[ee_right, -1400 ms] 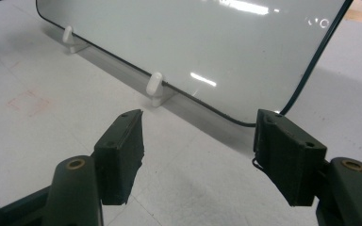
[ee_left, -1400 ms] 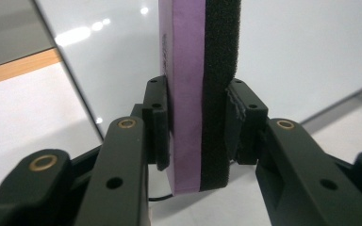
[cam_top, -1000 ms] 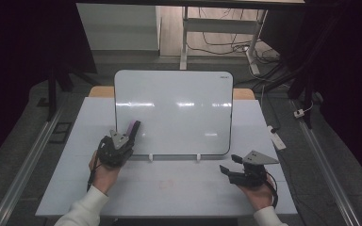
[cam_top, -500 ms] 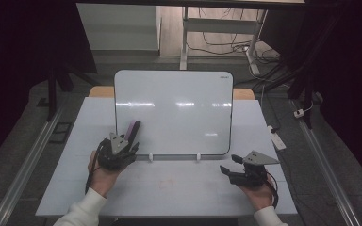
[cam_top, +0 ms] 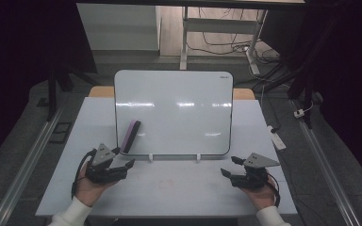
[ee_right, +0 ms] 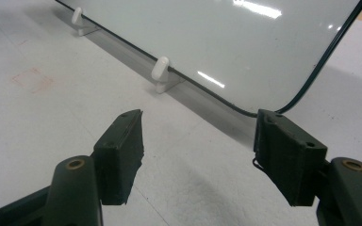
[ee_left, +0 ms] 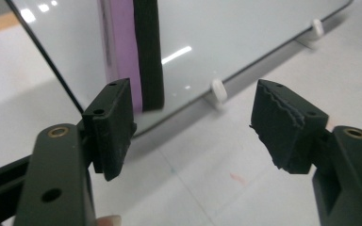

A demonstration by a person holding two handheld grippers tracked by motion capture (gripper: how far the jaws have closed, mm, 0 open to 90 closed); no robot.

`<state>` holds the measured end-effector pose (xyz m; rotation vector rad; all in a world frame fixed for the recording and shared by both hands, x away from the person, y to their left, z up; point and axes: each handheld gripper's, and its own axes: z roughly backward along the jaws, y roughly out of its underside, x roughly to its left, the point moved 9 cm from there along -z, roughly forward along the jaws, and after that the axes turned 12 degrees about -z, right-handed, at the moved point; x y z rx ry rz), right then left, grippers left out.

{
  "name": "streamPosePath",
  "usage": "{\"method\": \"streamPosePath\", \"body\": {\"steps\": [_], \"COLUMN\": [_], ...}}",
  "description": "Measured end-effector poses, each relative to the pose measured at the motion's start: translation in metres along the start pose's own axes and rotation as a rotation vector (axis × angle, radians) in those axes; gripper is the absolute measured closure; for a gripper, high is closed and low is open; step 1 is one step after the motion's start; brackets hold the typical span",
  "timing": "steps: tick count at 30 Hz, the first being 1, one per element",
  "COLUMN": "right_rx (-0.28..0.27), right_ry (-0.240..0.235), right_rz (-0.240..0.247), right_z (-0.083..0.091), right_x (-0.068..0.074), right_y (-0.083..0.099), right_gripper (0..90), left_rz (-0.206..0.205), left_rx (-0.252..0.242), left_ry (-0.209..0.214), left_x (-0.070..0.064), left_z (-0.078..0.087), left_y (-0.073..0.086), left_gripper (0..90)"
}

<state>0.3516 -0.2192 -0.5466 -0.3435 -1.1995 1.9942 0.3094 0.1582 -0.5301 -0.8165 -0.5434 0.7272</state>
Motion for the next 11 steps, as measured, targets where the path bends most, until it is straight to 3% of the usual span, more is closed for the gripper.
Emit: {"method": "streamPosePath", "body": {"steps": [7, 11], "right_rx": [-0.006, -0.007], "right_ry": [-0.012, -0.015], "right_rz": [0.021, 0.026], "right_z": [0.000, 0.000], "right_x": [0.002, 0.004], "right_y": [0.000, -0.001], "right_gripper": [33.1, 33.0], "left_rz": [0.032, 0.041], "left_rx": [0.018, 0.019], "left_ry": [0.043, 0.056], "left_x": [0.003, 0.003], "left_z": [0.010, 0.012], "left_y": [0.024, 0.027], "left_gripper": [27.0, 26.3]}}
